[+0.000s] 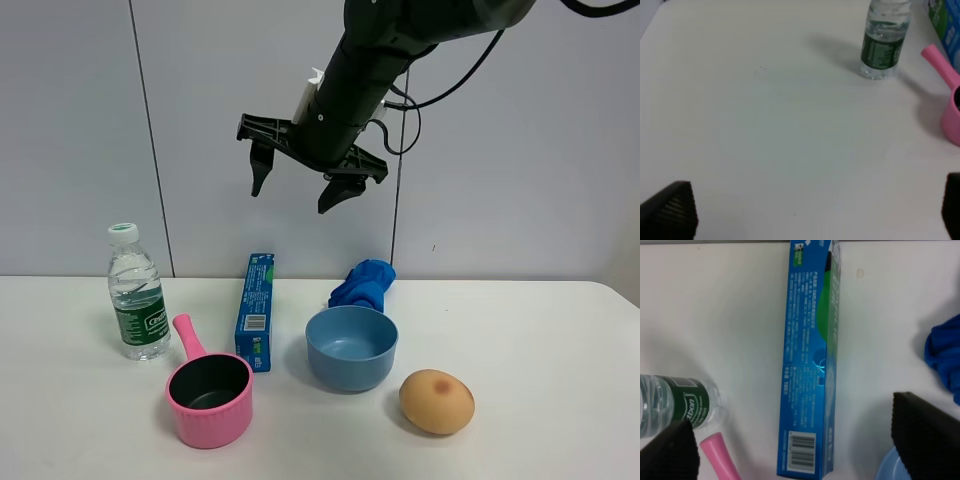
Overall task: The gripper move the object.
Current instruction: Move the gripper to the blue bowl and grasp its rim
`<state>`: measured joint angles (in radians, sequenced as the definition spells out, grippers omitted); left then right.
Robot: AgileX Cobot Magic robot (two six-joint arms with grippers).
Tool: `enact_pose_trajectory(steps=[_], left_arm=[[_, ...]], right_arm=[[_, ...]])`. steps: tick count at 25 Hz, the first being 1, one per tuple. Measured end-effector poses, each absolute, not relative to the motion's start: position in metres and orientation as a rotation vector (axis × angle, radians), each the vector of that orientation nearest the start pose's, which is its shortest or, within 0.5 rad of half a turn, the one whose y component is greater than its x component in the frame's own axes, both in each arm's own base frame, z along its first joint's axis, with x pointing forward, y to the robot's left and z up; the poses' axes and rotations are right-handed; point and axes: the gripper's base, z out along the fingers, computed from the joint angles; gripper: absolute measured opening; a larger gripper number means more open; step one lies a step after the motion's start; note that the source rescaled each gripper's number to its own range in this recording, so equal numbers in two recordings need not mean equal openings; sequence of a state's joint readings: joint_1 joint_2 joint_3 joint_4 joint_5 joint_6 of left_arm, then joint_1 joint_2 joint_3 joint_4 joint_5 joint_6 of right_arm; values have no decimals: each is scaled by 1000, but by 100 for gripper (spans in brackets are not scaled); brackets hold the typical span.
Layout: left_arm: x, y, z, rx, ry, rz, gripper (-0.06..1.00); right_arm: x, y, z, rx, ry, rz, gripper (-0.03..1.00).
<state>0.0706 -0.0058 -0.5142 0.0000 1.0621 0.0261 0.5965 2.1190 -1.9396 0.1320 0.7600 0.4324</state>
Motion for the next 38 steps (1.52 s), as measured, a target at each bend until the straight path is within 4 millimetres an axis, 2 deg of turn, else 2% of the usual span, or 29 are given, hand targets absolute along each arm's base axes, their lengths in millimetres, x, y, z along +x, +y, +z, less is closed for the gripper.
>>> enact_pose_trajectory(steps=[4, 14, 18, 25, 33, 38], left_arm=[[-8, -1, 281, -45, 2026, 61, 100], [-8, -1, 281, -45, 2026, 61, 100], [-8, -1, 281, -45, 2026, 61, 100], [-8, -1, 281, -45, 2026, 61, 100], [-8, -1, 281, -45, 2026, 61, 100], [-8, -1, 281, -45, 2026, 61, 100]], right_arm=[[399, 285, 268, -122, 2564, 592, 77], [376, 278, 251, -181, 2863, 432, 77], [365, 282, 249, -274, 2928, 382, 77], [354, 290, 248, -426, 2938, 351, 76], [357, 287, 245, -591, 2891, 247, 76], [362, 290, 219, -668, 2921, 193, 76]])
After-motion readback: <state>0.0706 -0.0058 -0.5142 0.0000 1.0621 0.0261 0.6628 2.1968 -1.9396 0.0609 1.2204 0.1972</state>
